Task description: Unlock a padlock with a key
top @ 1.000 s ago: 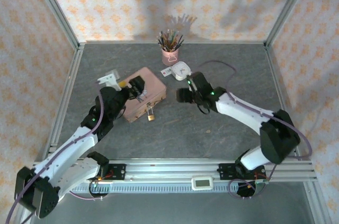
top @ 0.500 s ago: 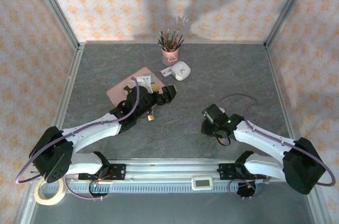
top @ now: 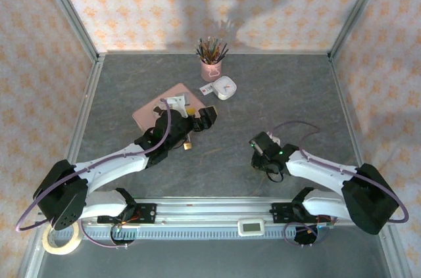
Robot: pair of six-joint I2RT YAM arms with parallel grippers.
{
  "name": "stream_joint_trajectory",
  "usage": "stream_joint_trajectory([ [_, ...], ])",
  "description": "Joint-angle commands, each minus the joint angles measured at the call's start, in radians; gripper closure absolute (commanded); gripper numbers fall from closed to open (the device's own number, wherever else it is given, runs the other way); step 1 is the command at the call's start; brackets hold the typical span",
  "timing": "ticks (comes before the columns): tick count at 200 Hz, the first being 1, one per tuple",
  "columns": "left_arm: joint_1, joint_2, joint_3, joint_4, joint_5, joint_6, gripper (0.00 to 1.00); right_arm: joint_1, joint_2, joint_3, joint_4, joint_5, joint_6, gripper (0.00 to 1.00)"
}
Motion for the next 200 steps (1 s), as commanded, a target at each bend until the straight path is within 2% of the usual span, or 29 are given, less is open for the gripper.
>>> stream_joint_trajectory([
  [1, -0.005, -0.018, -0.012, 0.026, -0.028, 0.009, 0.01, 0.005, 0.019, -0.023, 0.027, 0.037, 0.033, 0.81],
  [18, -0.004, -0.019, -0.016, 0.030, -0.032, 0.012, 0.01, 0.006, 0.003, -0.014, 0.019, 0.046, 0.034, 1.00],
  [37, -0.003, -0.018, -0.023, 0.044, -0.030, 0.010, 0.01, 0.005, -0.064, 0.011, 0.040, 0.038, 0.032, 1.00],
  [65, -0.004, -0.006, -0.044, 0.113, 0.004, -0.025, 0.01, 0.005, -0.129, 0.068, 0.161, -0.011, -0.003, 1.00],
  [111, -0.004, 0.052, -0.074, 0.297, 0.126, -0.141, 0.03, 0.005, -0.114, 0.132, 0.412, -0.063, -0.047, 1.00],
  [150, -0.005, 0.085, -0.104, 0.481, 0.209, -0.201, 0.18, 0.006, -0.073, 0.102, 0.736, -0.086, -0.022, 1.00],
  [174, -0.004, 0.104, -0.091, 0.509, 0.251, -0.192, 0.34, 0.006, -0.010, 0.117, 0.843, -0.101, 0.026, 1.00],
  [200, -0.005, 0.120, -0.074, 0.486, 0.275, -0.149, 0.43, 0.009, 0.062, 0.151, 0.860, -0.140, 0.066, 1.00],
])
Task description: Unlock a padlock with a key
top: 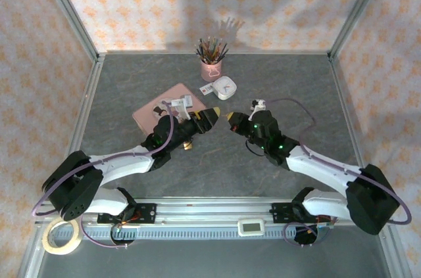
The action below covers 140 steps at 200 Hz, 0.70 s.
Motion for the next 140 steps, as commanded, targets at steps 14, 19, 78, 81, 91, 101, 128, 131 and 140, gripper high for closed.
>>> stream_joint_trajectory([
  [14, -0.005, 0.026, 0.031, 0.039, 0.049, 0.049, 0.47, 0.012, 0.065, 0.035, 0.132, -0.059, 0.069, 1.00],
  [19, -0.005, 0.031, 0.035, 0.031, 0.050, 0.056, 0.49, 0.012, 0.065, 0.030, 0.143, -0.066, 0.076, 1.00],
  [78, -0.005, 0.112, 0.092, -0.029, 0.052, 0.080, 0.57, 0.015, 0.041, 0.012, 0.162, -0.076, 0.092, 1.00],
  [81, -0.006, 0.115, 0.094, -0.028, 0.054, 0.079, 0.58, 0.014, 0.040, 0.012, 0.162, -0.075, 0.090, 1.00],
  [91, -0.005, 0.122, 0.098, -0.024, 0.061, 0.074, 0.64, 0.014, 0.035, 0.011, 0.157, -0.072, 0.089, 1.00],
  [101, -0.005, 0.125, 0.100, -0.020, 0.064, 0.070, 0.74, 0.014, 0.032, 0.008, 0.155, -0.066, 0.089, 1.00],
  [128, -0.005, 0.106, 0.096, -0.028, 0.036, 0.076, 1.00, 0.014, 0.020, 0.002, 0.151, -0.060, 0.078, 1.00],
  [131, -0.005, 0.102, 0.094, -0.035, 0.030, 0.081, 1.00, 0.014, 0.019, 0.002, 0.150, -0.060, 0.073, 1.00],
  [140, -0.005, 0.086, 0.096, -0.059, 0.020, 0.101, 1.00, 0.014, 0.009, 0.008, 0.138, -0.067, 0.036, 1.00],
])
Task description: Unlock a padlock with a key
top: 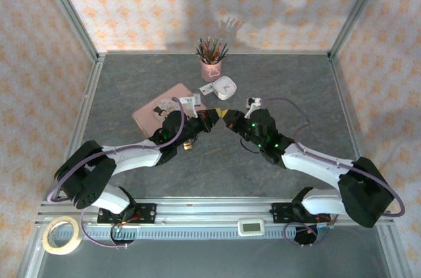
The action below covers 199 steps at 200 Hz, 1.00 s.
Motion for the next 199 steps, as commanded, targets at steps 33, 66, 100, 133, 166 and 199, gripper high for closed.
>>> stream_joint_trajectory([
  [33, 0.015, -0.127, 0.062, -0.217, 0.027, 0.254, 1.00, -0.060, -0.109, 0.100, -0.209, -0.065, -0.373, 0.61],
  [66, 0.099, -0.192, 0.113, -0.392, 0.212, 0.404, 1.00, -0.189, -0.189, 0.096, -0.227, -0.369, -0.573, 0.59],
  [100, 0.170, -0.189, 0.156, -0.451, 0.467, 0.445, 1.00, -0.247, -0.175, 0.086, -0.141, -0.636, -0.598, 0.59],
  [133, 0.171, -0.175, 0.198, -0.493, 0.572, 0.487, 1.00, -0.243, -0.097, 0.086, -0.028, -0.810, -0.533, 0.60],
  [166, 0.171, -0.162, 0.188, -0.430, 0.637, 0.441, 1.00, -0.225, -0.062, 0.083, 0.003, -0.830, -0.531, 0.68],
  [199, 0.171, -0.149, 0.170, -0.362, 0.660, 0.396, 1.00, -0.214, -0.028, 0.078, 0.032, -0.845, -0.521, 0.73],
])
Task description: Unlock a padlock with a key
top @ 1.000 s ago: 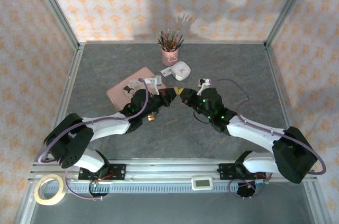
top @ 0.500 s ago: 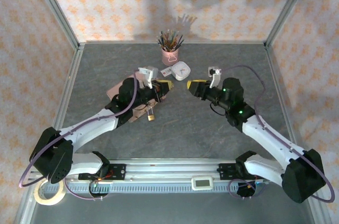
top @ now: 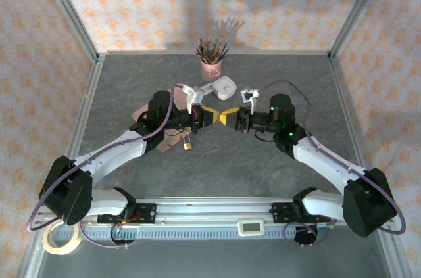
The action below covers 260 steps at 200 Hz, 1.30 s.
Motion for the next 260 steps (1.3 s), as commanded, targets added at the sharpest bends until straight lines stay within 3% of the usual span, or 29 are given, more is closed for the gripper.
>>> stream_joint_trajectory([
  [1, 0.003, 0.011, 0.004, 0.085, 0.067, -0.030, 1.00, 0.010, 0.027, -0.004, 0.075, -0.056, 0.006, 0.73],
  [39, 0.004, 0.011, 0.004, 0.116, 0.058, -0.047, 1.00, 0.015, 0.044, -0.008, 0.064, -0.074, -0.004, 0.77],
  [108, 0.015, 0.000, -0.009, 0.162, 0.067, -0.081, 1.00, 0.004, 0.009, -0.032, -0.001, 0.008, -0.048, 0.63],
  [212, 0.015, 0.007, -0.001, 0.172, 0.109, -0.105, 1.00, -0.003, 0.031, -0.018, 0.025, 0.067, -0.050, 0.58],
  [239, 0.015, 0.001, 0.009, 0.148, 0.112, -0.097, 1.00, -0.005, 0.024, -0.025, 0.007, 0.116, -0.069, 0.49],
  [260, 0.015, -0.002, 0.013, 0.143, 0.112, -0.096, 1.00, -0.005, 0.019, -0.035, 0.035, 0.099, -0.054, 0.51],
])
